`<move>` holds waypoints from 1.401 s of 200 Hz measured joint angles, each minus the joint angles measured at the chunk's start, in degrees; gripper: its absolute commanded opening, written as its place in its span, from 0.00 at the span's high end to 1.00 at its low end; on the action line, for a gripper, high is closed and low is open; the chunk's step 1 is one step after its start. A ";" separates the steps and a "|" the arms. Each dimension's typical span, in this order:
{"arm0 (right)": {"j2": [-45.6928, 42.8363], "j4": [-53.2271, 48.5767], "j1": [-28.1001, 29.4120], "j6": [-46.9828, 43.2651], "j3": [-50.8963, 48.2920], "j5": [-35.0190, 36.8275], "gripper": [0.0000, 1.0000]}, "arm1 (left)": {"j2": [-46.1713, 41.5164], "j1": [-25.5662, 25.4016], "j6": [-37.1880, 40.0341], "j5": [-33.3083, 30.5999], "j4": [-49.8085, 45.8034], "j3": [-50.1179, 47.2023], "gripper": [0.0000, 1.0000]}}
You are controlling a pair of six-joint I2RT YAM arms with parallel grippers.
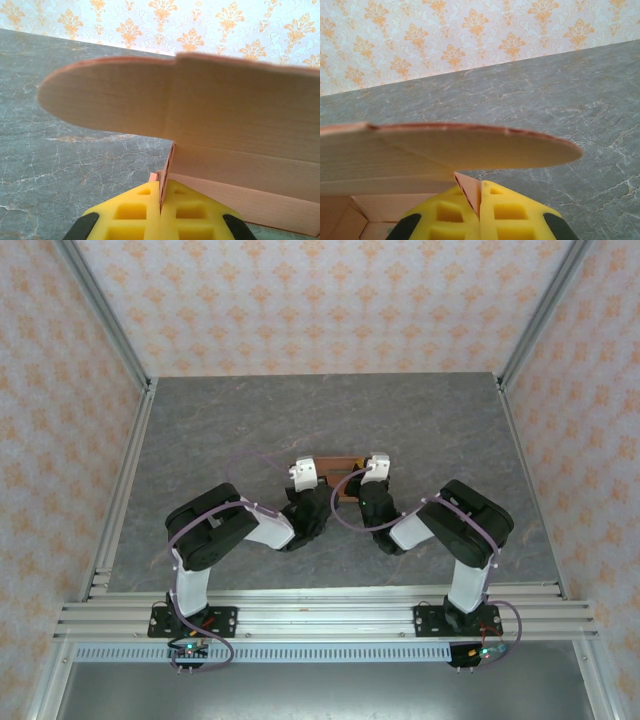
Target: Fold the paper box
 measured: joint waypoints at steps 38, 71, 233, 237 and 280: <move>-0.07 -0.44 0.22 0.85 -0.72 0.02 0.92 | 0.26 -0.04 1.29 -0.20 1.18 -0.33 1.00; -0.81 -2.56 0.24 1.70 -1.20 -0.02 0.88 | 0.98 -0.07 2.29 -0.31 2.29 -0.59 1.00; -14.10 -19.56 0.31 5.70 -5.53 -2.38 0.48 | 1.77 -0.81 4.00 -1.55 4.59 -0.96 1.00; -14.25 -19.80 0.31 5.77 -5.57 -2.43 0.46 | 1.77 -0.81 4.00 -1.55 4.59 -0.96 1.00; -16.26 -23.04 0.20 7.50 -5.92 -3.10 0.30 | 1.99 -0.79 3.98 -2.95 4.55 -0.96 1.00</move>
